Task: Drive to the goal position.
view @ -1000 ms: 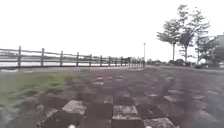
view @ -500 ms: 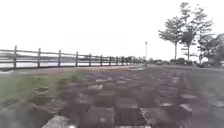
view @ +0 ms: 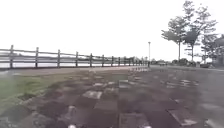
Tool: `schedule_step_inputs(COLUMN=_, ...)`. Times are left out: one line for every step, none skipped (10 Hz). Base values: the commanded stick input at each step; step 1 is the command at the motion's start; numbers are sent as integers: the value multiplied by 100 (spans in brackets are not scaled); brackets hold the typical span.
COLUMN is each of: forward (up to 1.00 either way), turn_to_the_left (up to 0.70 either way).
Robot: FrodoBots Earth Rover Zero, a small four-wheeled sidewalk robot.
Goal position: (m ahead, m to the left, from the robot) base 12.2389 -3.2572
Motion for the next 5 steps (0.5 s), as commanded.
schedule_step_inputs(forward=100, turn_to_the_left=0)
schedule_step_inputs(forward=100, turn_to_the_left=0)
schedule_step_inputs(forward=100, turn_to_the_left=0)
schedule_step_inputs(forward=100, turn_to_the_left=0)
schedule_step_inputs(forward=100, turn_to_the_left=0)
